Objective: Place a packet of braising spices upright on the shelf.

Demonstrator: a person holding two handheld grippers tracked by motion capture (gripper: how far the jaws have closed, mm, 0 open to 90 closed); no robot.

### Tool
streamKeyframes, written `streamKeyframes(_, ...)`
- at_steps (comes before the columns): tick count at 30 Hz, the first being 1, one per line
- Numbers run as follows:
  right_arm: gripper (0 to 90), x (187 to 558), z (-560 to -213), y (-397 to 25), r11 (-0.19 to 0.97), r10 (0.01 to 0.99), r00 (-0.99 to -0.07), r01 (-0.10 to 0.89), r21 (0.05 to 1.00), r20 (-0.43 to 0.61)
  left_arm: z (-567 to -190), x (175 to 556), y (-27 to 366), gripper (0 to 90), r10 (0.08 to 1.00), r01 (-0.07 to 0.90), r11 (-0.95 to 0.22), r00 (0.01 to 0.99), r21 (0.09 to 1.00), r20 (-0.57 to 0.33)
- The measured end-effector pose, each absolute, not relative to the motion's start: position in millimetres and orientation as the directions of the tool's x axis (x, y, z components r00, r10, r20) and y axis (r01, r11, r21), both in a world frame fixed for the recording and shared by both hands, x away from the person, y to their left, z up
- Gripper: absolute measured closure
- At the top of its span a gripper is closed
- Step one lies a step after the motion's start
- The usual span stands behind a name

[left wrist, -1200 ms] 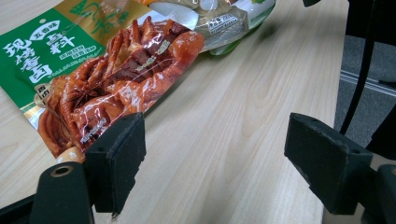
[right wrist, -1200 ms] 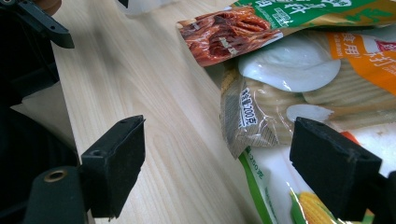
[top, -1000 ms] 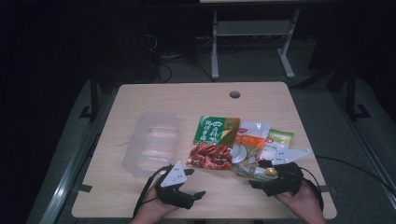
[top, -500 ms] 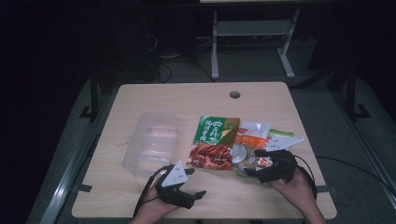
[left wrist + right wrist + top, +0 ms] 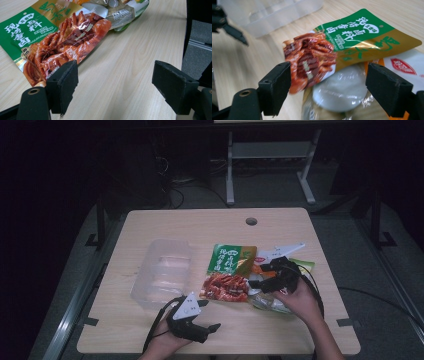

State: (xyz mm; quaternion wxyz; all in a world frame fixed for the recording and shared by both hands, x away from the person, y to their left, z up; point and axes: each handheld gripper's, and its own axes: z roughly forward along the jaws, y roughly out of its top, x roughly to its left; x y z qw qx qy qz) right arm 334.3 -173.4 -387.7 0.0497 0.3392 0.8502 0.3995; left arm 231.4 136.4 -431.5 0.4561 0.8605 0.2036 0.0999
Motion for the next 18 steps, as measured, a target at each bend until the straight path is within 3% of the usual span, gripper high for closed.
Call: streamKeyframes(18, 24.3, 399.0, -400.8, -159.7, 0.408, 0.711, -0.644, 0.706, 0.579, 0.284, -429.8, 229.7, 134.0, 21.3, 0.434, 0.246, -0.498, 0.901, 0.832, -0.006)
